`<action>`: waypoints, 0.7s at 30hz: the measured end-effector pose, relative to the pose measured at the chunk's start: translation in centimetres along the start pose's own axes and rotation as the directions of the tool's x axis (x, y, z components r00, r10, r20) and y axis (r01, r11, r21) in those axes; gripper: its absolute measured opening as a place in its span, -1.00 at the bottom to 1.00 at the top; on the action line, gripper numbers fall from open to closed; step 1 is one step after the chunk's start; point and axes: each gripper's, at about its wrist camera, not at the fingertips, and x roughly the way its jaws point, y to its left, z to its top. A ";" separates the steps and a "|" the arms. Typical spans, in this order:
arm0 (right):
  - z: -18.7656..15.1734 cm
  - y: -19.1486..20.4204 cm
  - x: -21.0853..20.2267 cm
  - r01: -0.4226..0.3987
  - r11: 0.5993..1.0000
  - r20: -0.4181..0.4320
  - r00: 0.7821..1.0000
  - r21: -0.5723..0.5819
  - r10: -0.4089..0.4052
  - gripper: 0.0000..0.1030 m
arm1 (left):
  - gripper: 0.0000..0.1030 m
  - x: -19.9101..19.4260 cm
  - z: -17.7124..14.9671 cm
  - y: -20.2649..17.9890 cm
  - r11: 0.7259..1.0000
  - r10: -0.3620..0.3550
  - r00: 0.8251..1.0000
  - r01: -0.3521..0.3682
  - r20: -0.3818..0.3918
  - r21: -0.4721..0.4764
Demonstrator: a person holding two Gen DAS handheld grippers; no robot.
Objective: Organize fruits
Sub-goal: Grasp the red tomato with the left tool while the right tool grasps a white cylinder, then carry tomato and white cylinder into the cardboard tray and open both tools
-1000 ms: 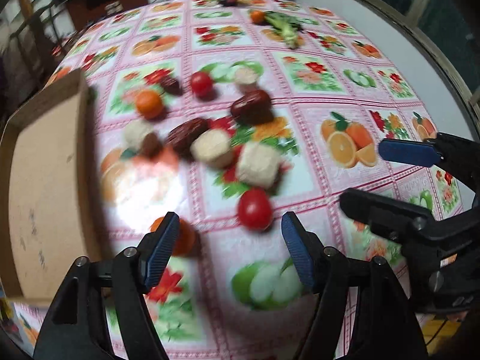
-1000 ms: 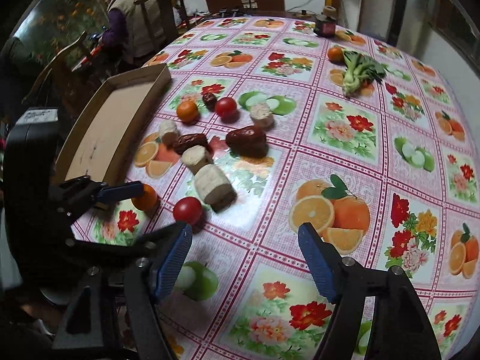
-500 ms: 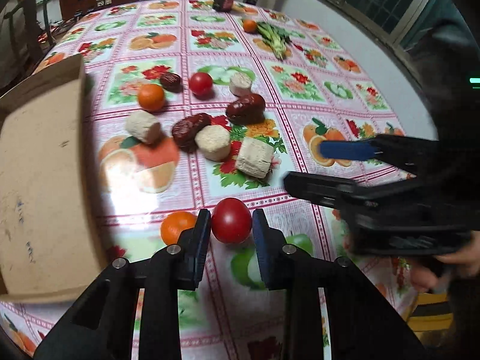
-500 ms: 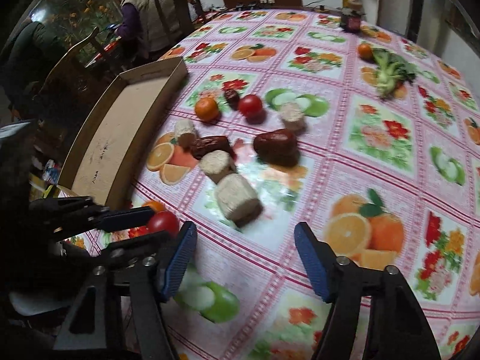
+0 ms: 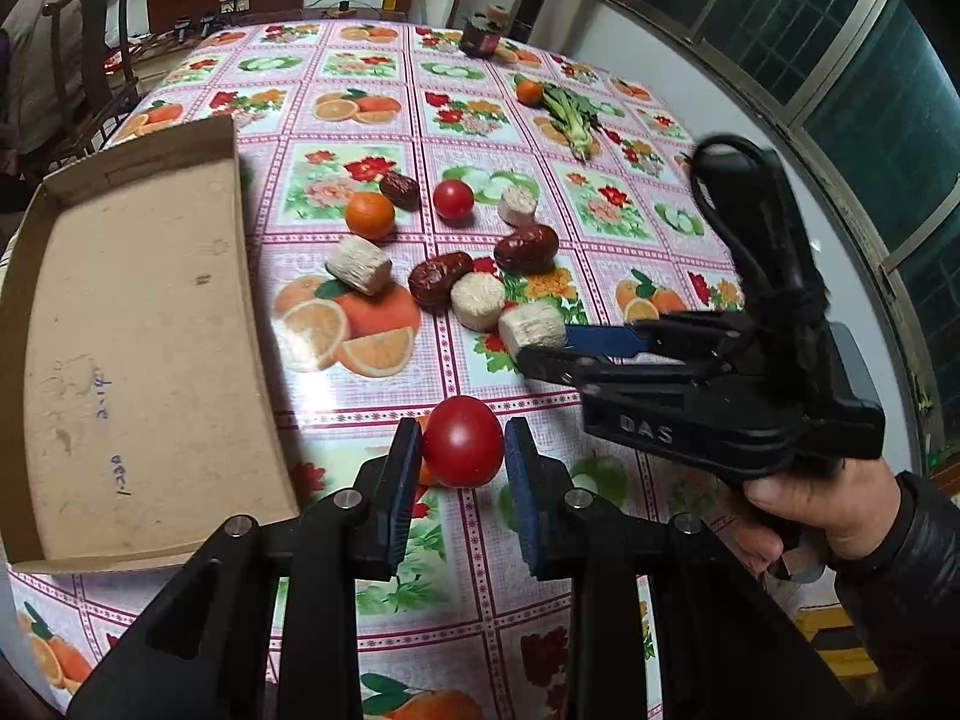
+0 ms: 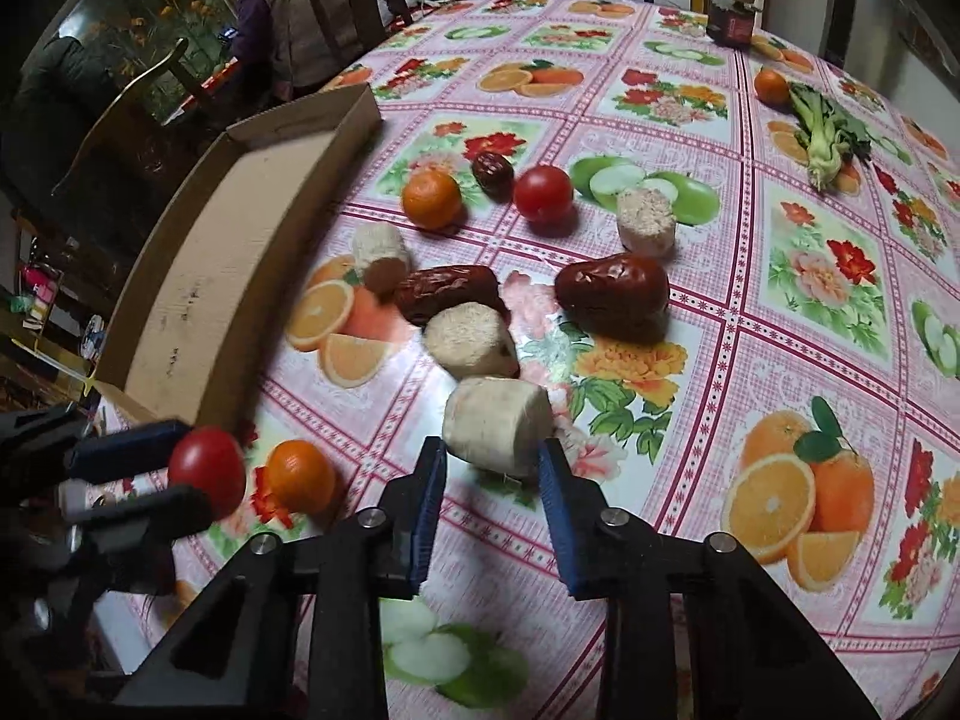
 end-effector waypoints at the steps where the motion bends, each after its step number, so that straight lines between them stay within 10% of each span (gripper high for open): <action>1: -0.1 0.3 -0.4 -0.002 1.000 0.001 1.000 -0.002 0.002 -0.81 | -0.50 -0.3 0.0 0.2 1.000 -0.002 1.000 0.002 0.006 0.000; 6: -0.4 1.2 -0.8 0.061 0.998 -0.016 0.998 -0.013 -0.061 -0.71 | -0.50 -1.2 -0.1 0.9 1.000 -0.003 1.000 0.003 0.016 0.001; 10: -0.4 1.2 -0.6 0.073 0.997 0.019 0.997 0.025 -0.073 0.02 | -0.50 -1.7 -0.5 1.1 1.000 -0.004 1.000 0.004 0.015 0.007; 21: 0.7 0.4 1.4 0.068 0.990 0.030 0.997 0.128 -0.072 -0.29 | -0.50 -2.9 -0.7 2.2 1.000 -0.002 1.000 0.001 0.028 0.009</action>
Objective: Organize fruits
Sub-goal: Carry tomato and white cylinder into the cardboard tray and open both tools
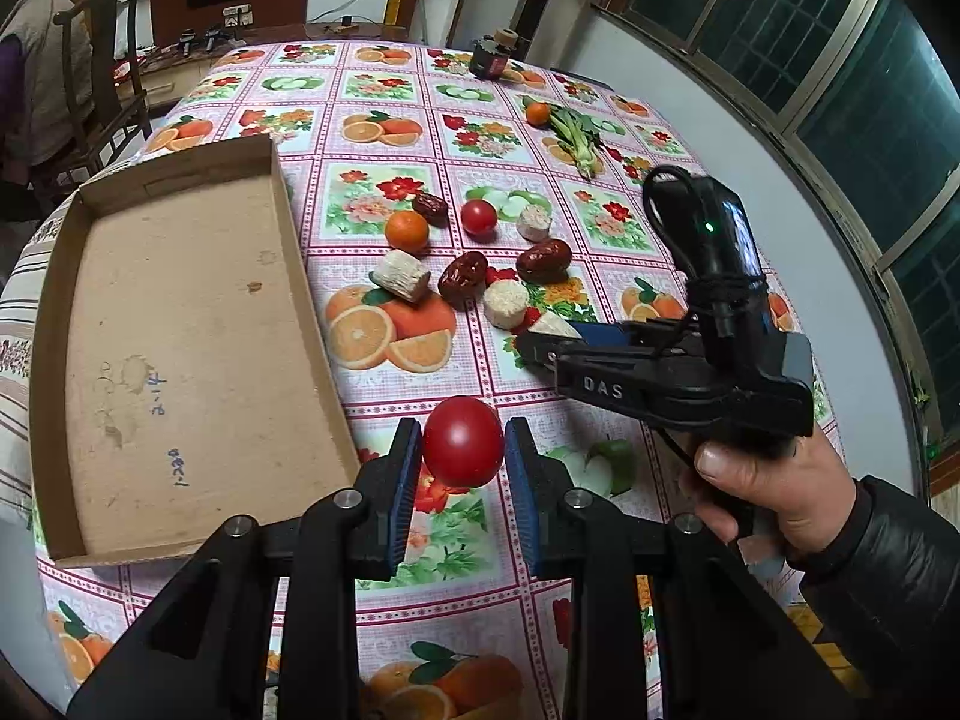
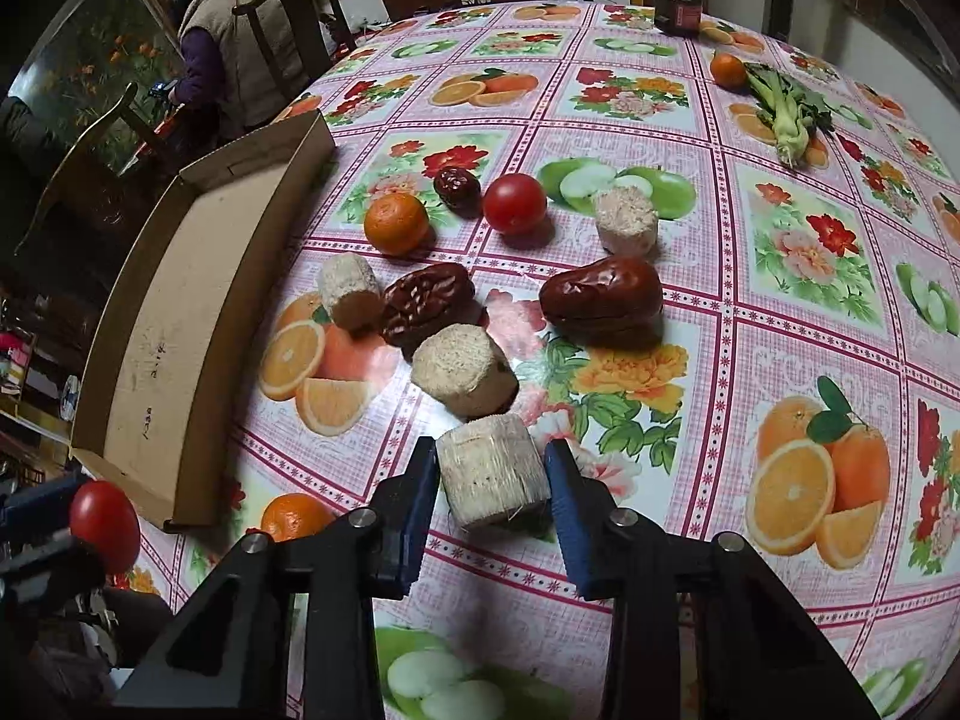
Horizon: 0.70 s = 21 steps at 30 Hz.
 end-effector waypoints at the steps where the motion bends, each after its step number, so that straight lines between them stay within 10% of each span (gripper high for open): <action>1: -0.1 0.3 -0.2 -0.006 1.000 -0.003 1.000 -0.005 0.006 -0.29 | -0.50 -0.1 0.1 0.2 1.000 0.000 1.000 0.000 0.003 -0.004; 21: 0.7 10.3 -3.0 -0.200 0.969 0.015 0.979 -0.147 0.205 -0.29 | -0.50 -2.5 -0.4 7.3 0.996 0.066 0.998 -0.065 0.023 -0.058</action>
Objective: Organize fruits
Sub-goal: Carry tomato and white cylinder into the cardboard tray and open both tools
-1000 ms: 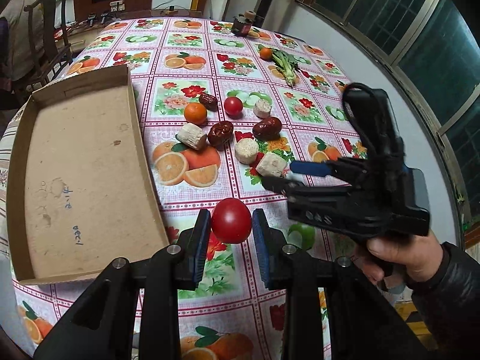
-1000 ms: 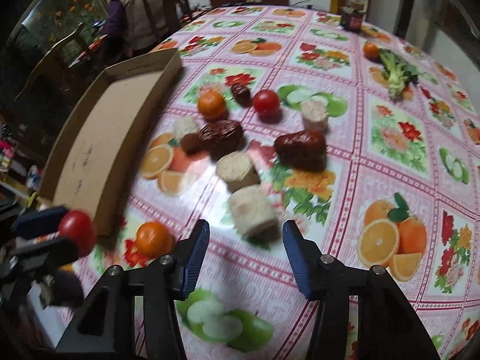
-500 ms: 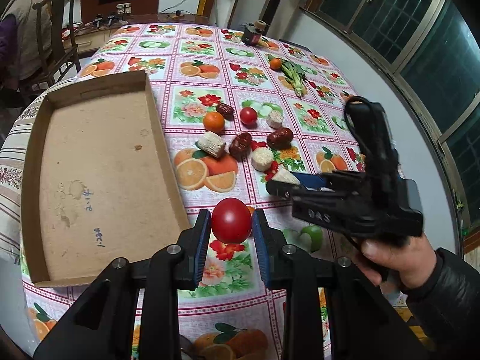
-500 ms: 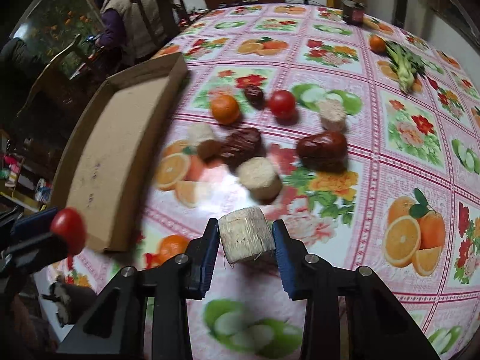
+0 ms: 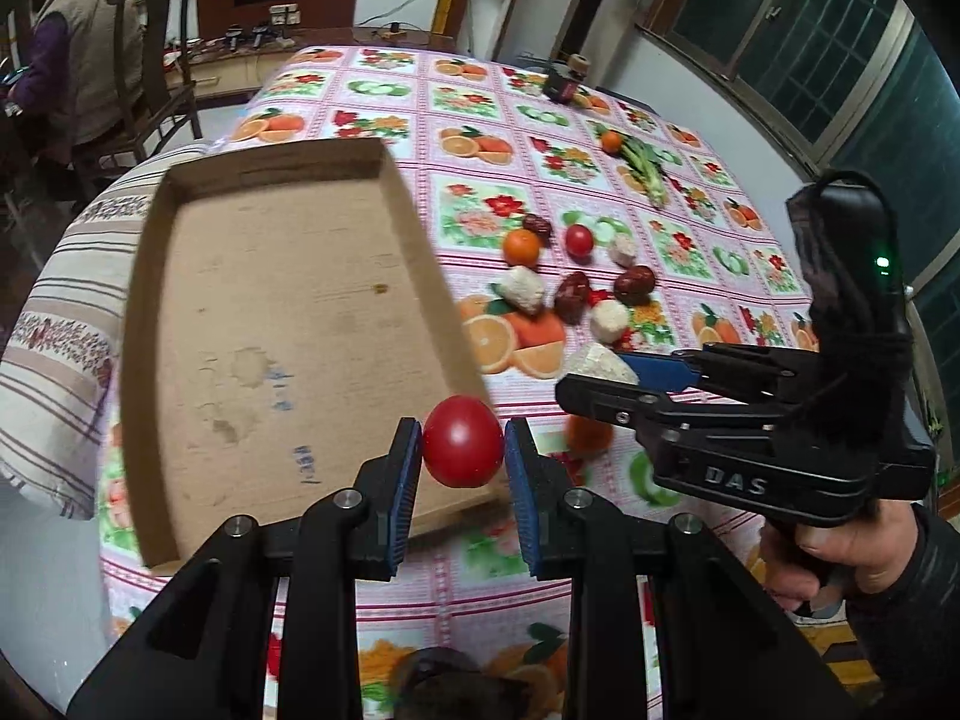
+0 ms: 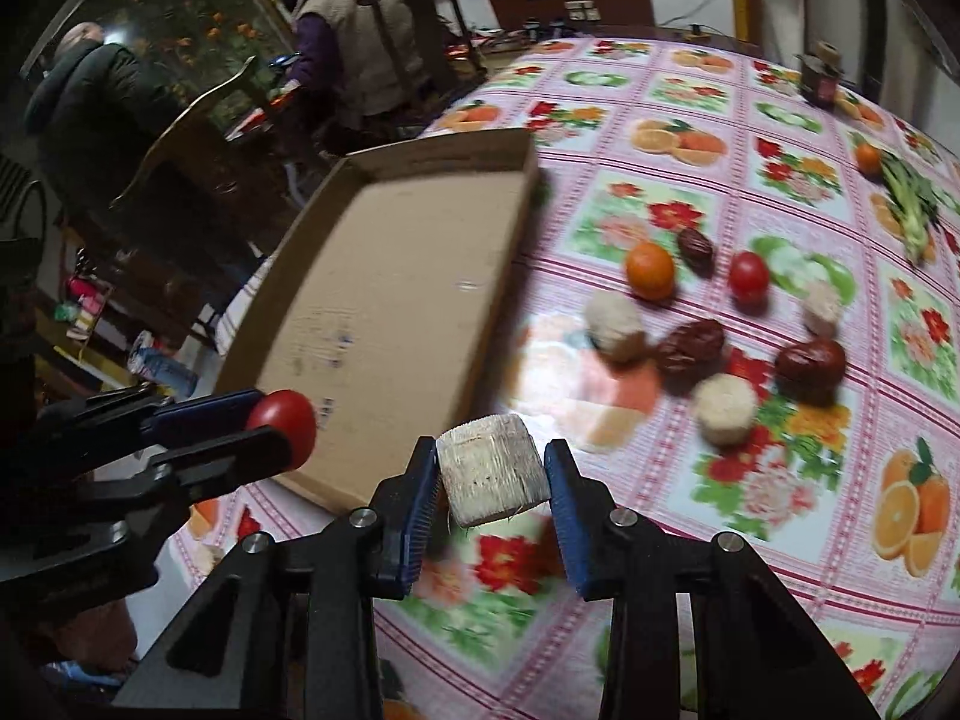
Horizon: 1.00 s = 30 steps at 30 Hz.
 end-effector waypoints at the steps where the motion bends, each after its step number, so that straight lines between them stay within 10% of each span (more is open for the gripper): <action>1: 0.2 0.6 0.2 -0.012 1.000 0.000 1.000 -0.011 0.012 -0.29 | -0.50 -0.1 0.0 0.6 1.000 0.007 1.000 -0.007 -0.001 -0.006; 12: 1.7 6.1 4.3 -0.105 0.986 -0.085 0.992 -0.131 0.095 -0.29 | -0.50 1.1 -0.2 6.7 0.997 0.058 0.997 -0.060 -0.043 -0.049; 30: 1.8 8.0 9.5 -0.027 0.980 -0.185 0.983 -0.196 -0.010 -0.24 | -0.49 4.6 -1.2 8.3 0.998 0.046 0.990 -0.051 -0.135 -0.038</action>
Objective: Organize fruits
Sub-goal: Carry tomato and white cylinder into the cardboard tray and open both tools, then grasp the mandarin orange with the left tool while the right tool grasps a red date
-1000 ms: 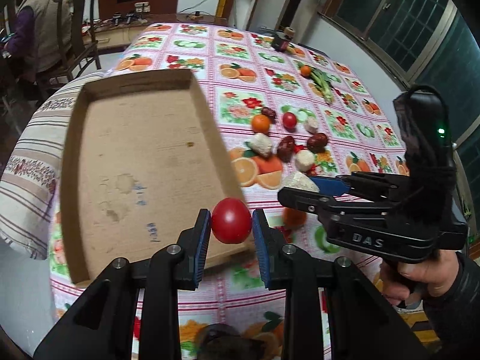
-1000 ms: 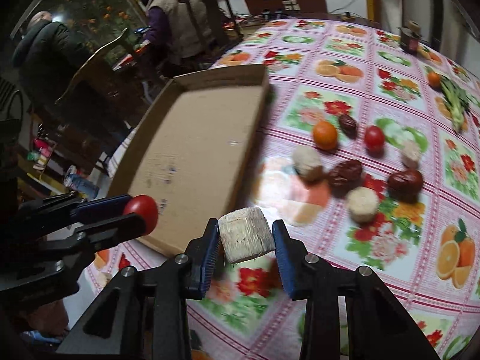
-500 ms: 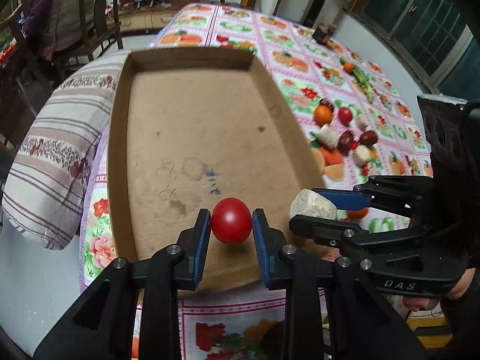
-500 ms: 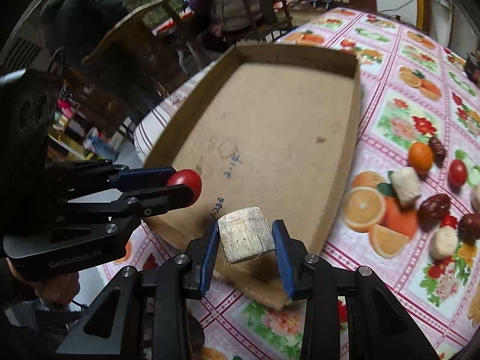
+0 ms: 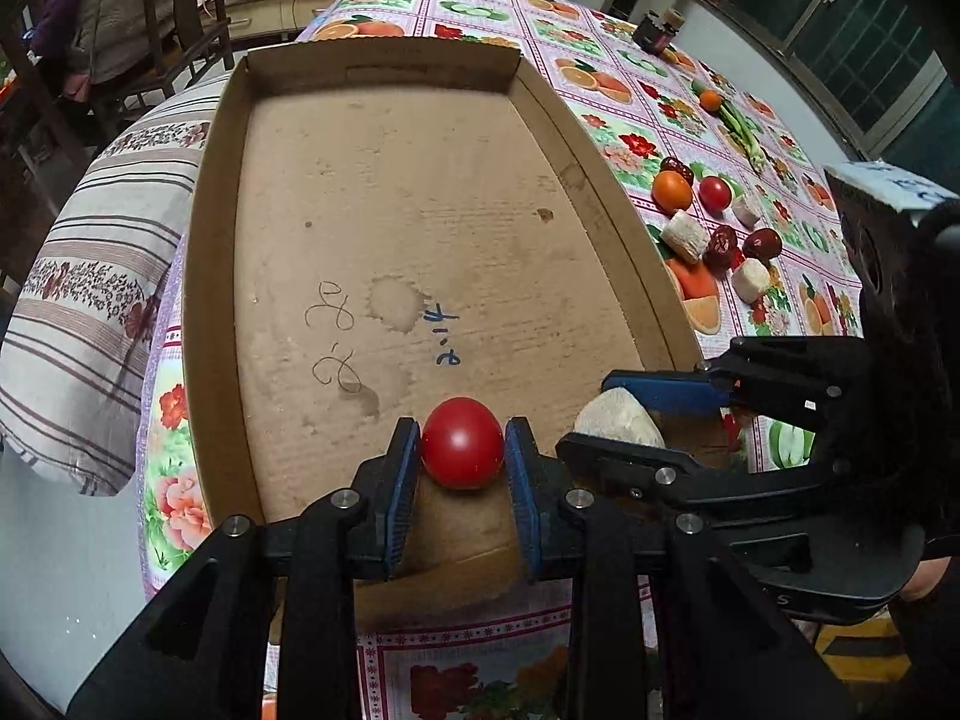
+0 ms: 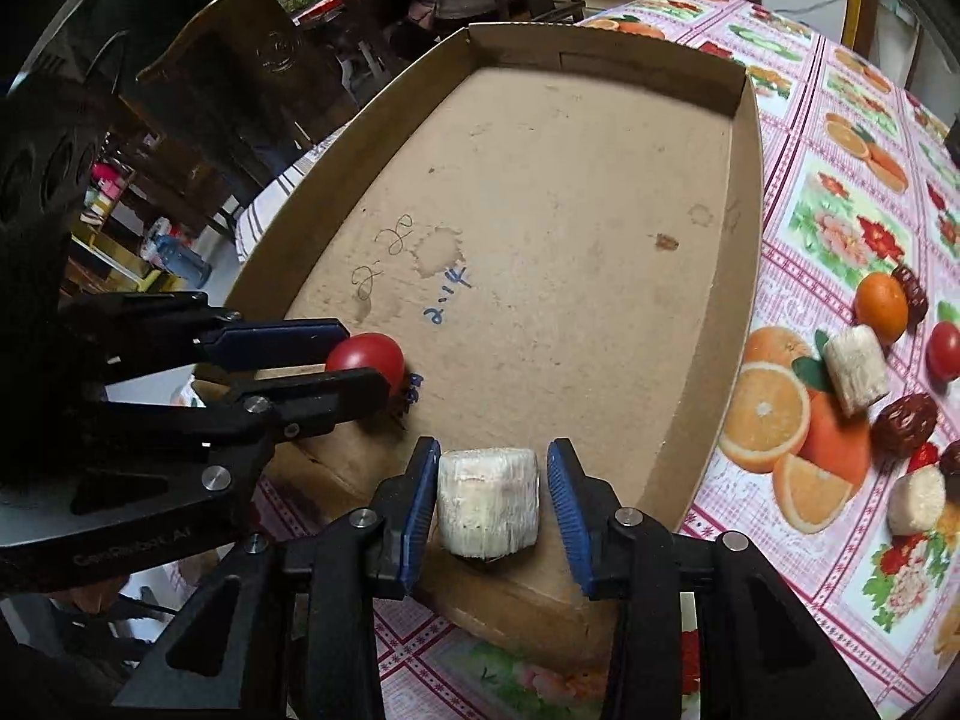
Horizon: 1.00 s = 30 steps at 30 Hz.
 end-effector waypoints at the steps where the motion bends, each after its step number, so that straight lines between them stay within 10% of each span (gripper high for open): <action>1: 0.1 0.1 -0.3 0.000 1.000 0.005 1.000 -0.004 0.000 -0.24 | -0.49 -0.1 0.0 0.0 1.000 -0.002 1.000 0.002 -0.002 0.002; 5: -0.5 0.2 -2.2 -0.012 1.000 0.051 0.999 -0.001 0.012 -0.24 | -0.42 -0.7 0.0 -0.3 1.000 -0.011 1.000 0.011 0.002 0.020; 9: -1.3 -0.6 -4.7 -0.025 0.999 0.104 0.994 0.038 0.021 -0.24 | 0.07 -1.7 0.1 -1.0 0.999 -0.016 0.999 0.014 0.038 0.041; 30: -12.3 -8.5 -14.0 0.073 0.874 0.226 0.953 0.480 -0.203 -0.23 | 0.07 -3.9 3.2 -7.5 0.950 -0.203 0.978 0.184 0.051 0.253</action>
